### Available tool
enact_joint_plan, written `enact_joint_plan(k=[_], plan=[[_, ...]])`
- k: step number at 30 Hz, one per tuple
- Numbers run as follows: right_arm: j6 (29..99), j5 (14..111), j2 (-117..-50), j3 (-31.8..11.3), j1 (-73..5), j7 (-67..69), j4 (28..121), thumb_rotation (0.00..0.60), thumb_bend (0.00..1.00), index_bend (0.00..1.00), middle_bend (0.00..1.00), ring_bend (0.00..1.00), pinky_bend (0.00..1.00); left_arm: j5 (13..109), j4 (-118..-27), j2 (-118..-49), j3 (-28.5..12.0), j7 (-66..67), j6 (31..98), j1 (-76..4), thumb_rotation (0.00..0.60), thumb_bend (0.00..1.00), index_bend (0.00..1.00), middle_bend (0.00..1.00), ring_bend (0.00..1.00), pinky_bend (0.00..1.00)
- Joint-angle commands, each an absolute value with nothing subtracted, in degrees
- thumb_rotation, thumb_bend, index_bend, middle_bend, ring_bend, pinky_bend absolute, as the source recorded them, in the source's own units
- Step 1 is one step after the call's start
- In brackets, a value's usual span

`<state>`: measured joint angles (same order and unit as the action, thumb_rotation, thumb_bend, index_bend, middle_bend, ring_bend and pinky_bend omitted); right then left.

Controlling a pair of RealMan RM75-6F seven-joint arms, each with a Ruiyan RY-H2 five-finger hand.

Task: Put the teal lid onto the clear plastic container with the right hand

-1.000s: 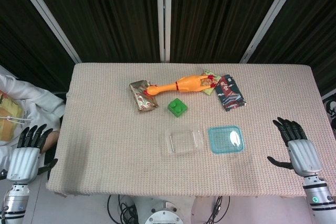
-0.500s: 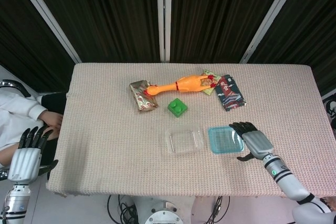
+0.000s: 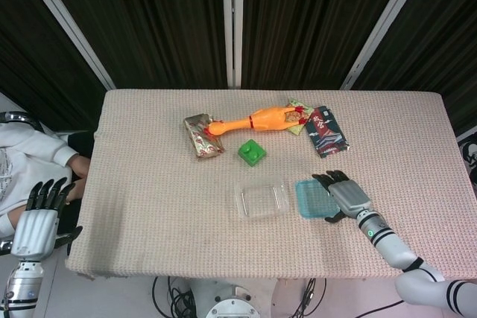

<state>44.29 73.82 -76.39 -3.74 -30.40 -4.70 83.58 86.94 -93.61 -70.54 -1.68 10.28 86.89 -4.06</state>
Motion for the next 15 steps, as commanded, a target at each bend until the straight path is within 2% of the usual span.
enact_joint_plan(k=[1, 10, 15], plan=[[44.52, 73.74, -76.57, -3.6, -30.52, -4.75, 83.42, 0.6, 0.04, 0.0, 0.12, 0.0, 0.0, 87.0, -93.56, -70.59, -1.67, 10.2, 86.9, -4.07, 0.6, 0.14, 0.13, 0.07, 0.0, 0.0], [43.61, 72.83, -77.34, -3.25, -31.48, -4.15, 82.32, 0.6, 0.05, 0.0, 0.16, 0.0, 0.0, 86.83, -93.58, -70.51, -1.7, 10.34, 86.75, -4.12, 0.6, 0.14, 0.13, 0.07, 0.0, 0.0], [44.35, 73.16, -77.6, -3.07, -31.54, -3.68, 82.06, 0.6, 0.11, 0.0, 0.22, 0.0, 0.0, 86.93, -93.76, -70.37, -1.64, 10.41, 86.87, -4.06, 0.6, 0.14, 0.13, 0.07, 0.0, 0.0]])
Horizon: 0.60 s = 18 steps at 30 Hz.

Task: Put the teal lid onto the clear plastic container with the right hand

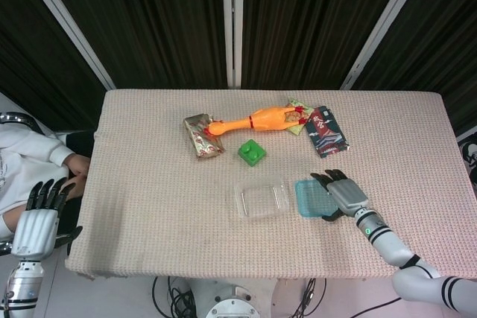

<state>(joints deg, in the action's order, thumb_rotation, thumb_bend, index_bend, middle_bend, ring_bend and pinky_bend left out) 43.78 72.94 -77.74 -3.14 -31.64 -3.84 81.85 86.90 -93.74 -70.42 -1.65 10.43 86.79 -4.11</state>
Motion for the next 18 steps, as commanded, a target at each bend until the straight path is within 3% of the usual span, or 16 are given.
enact_joint_plan(k=[1, 11, 18], plan=[[44.78, 73.26, -77.26, -3.07, -31.39, -3.56, 82.47, 0.6, 0.12, 0.0, 0.23, 0.0, 0.0, 86.93, -93.77, -70.33, -1.62, 10.43, 86.93, -4.02, 0.6, 0.14, 0.13, 0.07, 0.0, 0.0], [53.69, 74.96, -65.62, -3.7, -27.96, -5.26, 96.62, 0.6, 0.16, 0.0, 0.28, 0.0, 0.0, 87.48, -93.84, -69.68, -1.28, 9.77, 87.75, -3.47, 0.6, 0.14, 0.13, 0.07, 0.0, 0.0], [51.15, 71.39, -62.63, -5.62, -31.49, -11.48, 107.16, 0.6, 0.16, 0.0, 0.28, 0.0, 0.0, 88.21, -92.61, -70.03, -1.19, 8.23, 87.77, -3.63, 0.6, 0.14, 0.13, 0.07, 0.0, 0.0]])
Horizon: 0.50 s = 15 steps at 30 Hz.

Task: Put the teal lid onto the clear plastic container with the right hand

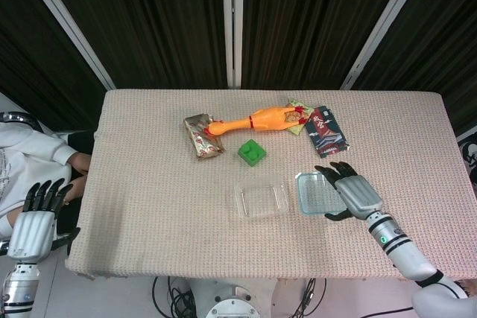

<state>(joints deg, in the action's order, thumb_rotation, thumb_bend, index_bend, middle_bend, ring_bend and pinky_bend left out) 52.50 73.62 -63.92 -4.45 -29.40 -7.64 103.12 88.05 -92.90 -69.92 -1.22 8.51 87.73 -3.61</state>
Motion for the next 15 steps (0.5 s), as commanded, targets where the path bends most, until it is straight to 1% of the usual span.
enact_joint_plan(k=[1, 6, 11, 15], plan=[[50.38, 70.13, -63.17, -6.01, -32.64, -13.36, 108.28, 0.6, 0.16, 0.0, 0.28, 0.0, 0.0, 88.33, -92.39, -70.09, -1.18, 7.97, 87.86, -3.62, 0.6, 0.14, 0.13, 0.07, 0.0, 0.0], [47.81, 61.92, -67.12, -7.57, -38.24, -21.61, 110.84, 0.6, 0.16, 0.0, 0.28, 0.0, 0.0, 88.42, -91.39, -70.24, -1.22, 6.74, 88.0, -3.57, 0.6, 0.14, 0.13, 0.07, 0.0, 0.0], [48.16, 53.77, -72.26, -7.78, -43.09, -28.69, 110.92, 0.6, 0.16, 0.0, 0.28, 0.0, 0.0, 88.35, -90.42, -70.5, -1.17, 5.54, 87.5, -3.76, 0.6, 0.14, 0.13, 0.07, 0.0, 0.0], [50.16, 48.8, -75.97, -7.29, -46.44, -33.85, 110.34, 0.6, 0.16, 0.0, 0.28, 0.0, 0.0, 88.32, -89.49, -70.81, -1.25, 4.67, 87.25, -3.96, 0.6, 0.14, 0.13, 0.07, 0.0, 0.0]])
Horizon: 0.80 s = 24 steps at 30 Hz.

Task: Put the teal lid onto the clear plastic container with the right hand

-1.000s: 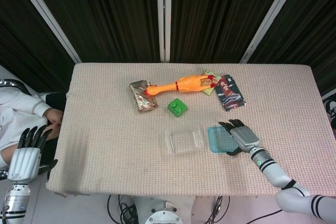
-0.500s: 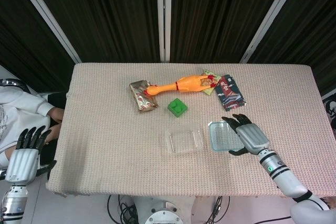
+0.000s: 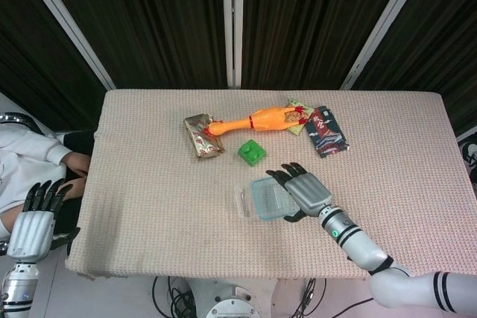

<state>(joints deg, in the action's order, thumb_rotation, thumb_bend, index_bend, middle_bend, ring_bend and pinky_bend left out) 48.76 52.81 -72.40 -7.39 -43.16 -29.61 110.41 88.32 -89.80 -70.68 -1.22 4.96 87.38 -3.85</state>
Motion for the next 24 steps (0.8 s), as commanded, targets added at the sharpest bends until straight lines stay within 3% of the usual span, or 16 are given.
enact_joint_plan(k=[1, 10, 24], plan=[[50.62, 48.02, -76.68, -7.15, -46.99, -34.67, 110.21, 0.6, 0.16, 0.0, 0.28, 0.0, 0.0, 88.36, -89.31, -70.85, -1.27, 4.52, 87.21, -4.01, 0.6, 0.14, 0.13, 0.07, 0.0, 0.0], [53.14, 42.66, -80.69, -6.3, -50.17, -37.13, 108.21, 0.6, 0.15, 0.0, 0.28, 0.0, 0.0, 88.2, -87.92, -71.33, -1.24, 3.14, 86.83, -4.16, 0.6, 0.14, 0.13, 0.07, 0.0, 0.0], [54.71, 41.44, -81.45, -5.11, -50.79, -34.95, 107.35, 0.6, 0.16, 0.0, 0.28, 0.0, 0.0, 88.19, -87.44, -71.53, -1.17, 2.81, 86.95, -4.1, 0.6, 0.14, 0.12, 0.07, 0.0, 0.0]])
